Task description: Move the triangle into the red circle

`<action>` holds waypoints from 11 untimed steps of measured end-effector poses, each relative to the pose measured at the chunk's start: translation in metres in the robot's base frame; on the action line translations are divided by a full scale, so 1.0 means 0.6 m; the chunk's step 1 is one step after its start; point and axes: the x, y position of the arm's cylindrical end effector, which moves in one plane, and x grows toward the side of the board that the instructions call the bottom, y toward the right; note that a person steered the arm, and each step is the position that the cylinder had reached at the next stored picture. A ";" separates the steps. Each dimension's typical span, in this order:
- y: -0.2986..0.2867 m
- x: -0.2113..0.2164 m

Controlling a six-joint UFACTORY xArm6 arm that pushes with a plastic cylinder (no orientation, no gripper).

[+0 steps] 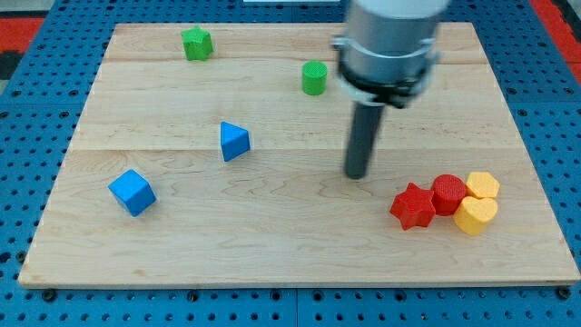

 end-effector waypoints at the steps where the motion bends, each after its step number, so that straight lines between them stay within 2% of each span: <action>1: -0.058 -0.060; 2: -0.086 -0.161; 3: -0.211 -0.166; 4: -0.283 -0.131; 5: -0.130 -0.104; 6: -0.171 -0.066; 7: -0.276 -0.067; 8: -0.240 -0.007; 9: -0.071 -0.016; 10: -0.003 -0.058; 11: -0.005 -0.080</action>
